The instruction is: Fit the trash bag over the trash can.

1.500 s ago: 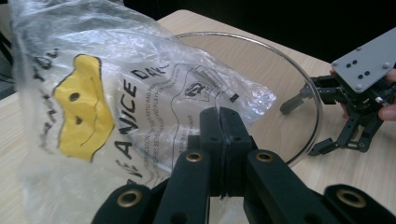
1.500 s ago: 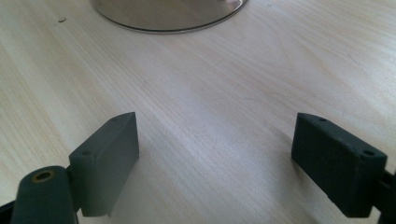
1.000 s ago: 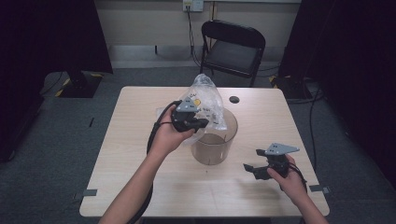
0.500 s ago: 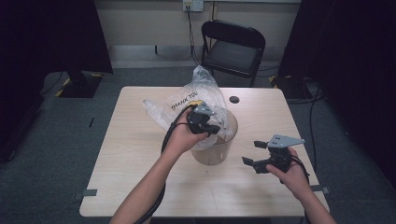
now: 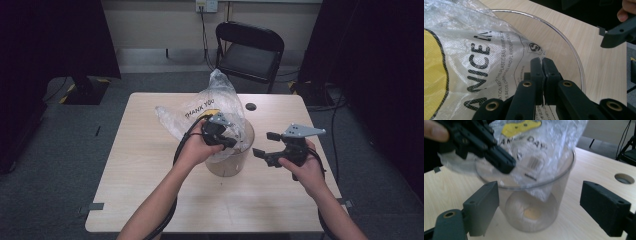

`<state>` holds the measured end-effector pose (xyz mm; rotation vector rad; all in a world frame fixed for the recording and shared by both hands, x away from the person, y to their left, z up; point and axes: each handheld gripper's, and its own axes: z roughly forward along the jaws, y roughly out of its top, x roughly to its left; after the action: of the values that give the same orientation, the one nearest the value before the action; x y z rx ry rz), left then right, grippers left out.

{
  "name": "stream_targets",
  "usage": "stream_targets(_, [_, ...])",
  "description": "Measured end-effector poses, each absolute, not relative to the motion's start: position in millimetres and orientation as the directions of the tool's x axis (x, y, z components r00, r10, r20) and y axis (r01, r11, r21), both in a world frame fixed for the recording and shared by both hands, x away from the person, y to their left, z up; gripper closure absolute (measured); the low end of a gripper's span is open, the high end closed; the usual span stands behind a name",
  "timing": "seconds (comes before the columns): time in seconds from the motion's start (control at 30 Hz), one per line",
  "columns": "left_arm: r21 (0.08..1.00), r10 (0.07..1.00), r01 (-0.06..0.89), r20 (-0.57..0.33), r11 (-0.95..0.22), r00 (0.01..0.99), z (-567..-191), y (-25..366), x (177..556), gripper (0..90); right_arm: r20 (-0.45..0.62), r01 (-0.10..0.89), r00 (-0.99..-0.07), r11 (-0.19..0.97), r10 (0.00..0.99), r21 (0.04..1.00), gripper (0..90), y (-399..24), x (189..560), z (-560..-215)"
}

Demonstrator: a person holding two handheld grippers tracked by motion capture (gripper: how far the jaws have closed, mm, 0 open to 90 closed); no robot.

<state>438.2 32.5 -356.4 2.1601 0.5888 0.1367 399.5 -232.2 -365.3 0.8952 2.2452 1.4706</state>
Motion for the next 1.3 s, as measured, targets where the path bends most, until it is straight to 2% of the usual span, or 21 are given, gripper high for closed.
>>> stream_targets(0.2, [0.792, 0.454, 0.353, -0.109, -0.497, 0.884, -354, 38, 437, 88.9, 0.039, 0.314, -0.753, 0.306, 0.657, 0.898, 23.4, -213, 412, -354])
stream_targets(0.27, [0.793, 0.448, 0.344, -0.102, -0.502, 0.888, -354, 38, 436, 88.9, 0.039, 0.311, -0.765, 0.316, 0.643, 0.896, 28.9, -206, 417, -352])
stream_targets(0.33, [0.796, 0.440, 0.334, -0.095, -0.505, 0.893, -354, 37, 437, 88.8, 0.027, 0.315, -0.758, 0.329, 0.651, 0.890, 29.3, -199, 420, -350])
stream_targets(0.43, [0.795, 0.433, 0.334, -0.100, -0.506, 0.896, -355, 36, 437, 88.8, 0.058, 0.340, -0.755, 0.313, 0.653, 0.887, 32.4, -190, 427, -349])
stream_targets(0.53, [0.800, 0.437, 0.342, -0.112, -0.494, 0.893, -356, 35, 438, 88.7, -0.006, 0.333, -0.748, 0.384, 0.663, 0.861, 35.1, -180, 434, -348])
stream_targets(0.7, [0.795, 0.440, 0.347, -0.113, -0.498, 0.891, -359, 34, 438, 88.6, 0.083, 0.390, -0.742, 0.327, 0.665, 0.860, 43.0, -167, 443, -351])
stream_targets(0.8, [0.791, 0.437, 0.340, -0.104, -0.508, 0.894, -360, 35, 438, 88.6, 0.100, 0.408, -0.741, 0.327, 0.664, 0.852, 50.7, -161, 445, -354])
stream_targets(0.93, [0.785, 0.422, 0.311, -0.070, -0.535, 0.904, -358, 34, 435, 88.5, 0.113, 0.435, -0.742, 0.346, 0.661, 0.832, 53.7, -156, 450, -357])
stream_targets(1.03, [0.789, 0.431, 0.312, -0.067, -0.530, 0.900, -358, 36, 435, 87.2, 0.117, 0.447, -0.744, 0.361, 0.657, 0.818, 63.4, -152, 452, -359])
stream_targets(1.1, [0.800, 0.434, 0.310, -0.069, -0.514, 0.898, -358, 37, 434, 83.4, 0.119, 0.454, -0.742, 0.365, 0.659, 0.813, 70.8, -150, 453, -359])
stream_targets(1.13, [0.799, 0.433, 0.305, -0.062, -0.519, 0.899, -357, 38, 434, 78.0, 0.115, 0.451, -0.748, 0.374, 0.653, 0.811, 76.7, -149, 453, -359])
stream_targets(1.17, [0.810, 0.435, 0.297, -0.058, -0.506, 0.899, -356, 39, 433, 73.1, 0.108, 0.446, -0.747, 0.374, 0.656, 0.813, 78.8, -149, 452, -359])
stream_targets(1.2, [0.812, 0.439, 0.297, -0.056, -0.503, 0.897, -355, 40, 432, 64.1, 0.108, 0.444, -0.745, 0.368, 0.659, 0.817, 84.3, -149, 452, -358])
stream_targets(1.23, [0.819, 0.458, 0.305, -0.059, -0.486, 0.887, -353, 42, 430, 59.1, 0.105, 0.443, -0.744, 0.370, 0.659, 0.817, 85.7, -149, 452, -357])
stream_targets(1.27, [0.829, 0.482, 0.300, -0.042, -0.472, 0.875, -350, 44, 429, 47.2, 0.104, 0.445, -0.749, 0.381, 0.654, 0.811, 86.4, -150, 453, -357])
stream_targets(1.3, [0.834, 0.498, 0.300, -0.035, -0.464, 0.867, -346, 48, 428, 40.3, 0.111, 0.449, -0.758, 0.390, 0.643, 0.804, 87.2, -150, 453, -357])
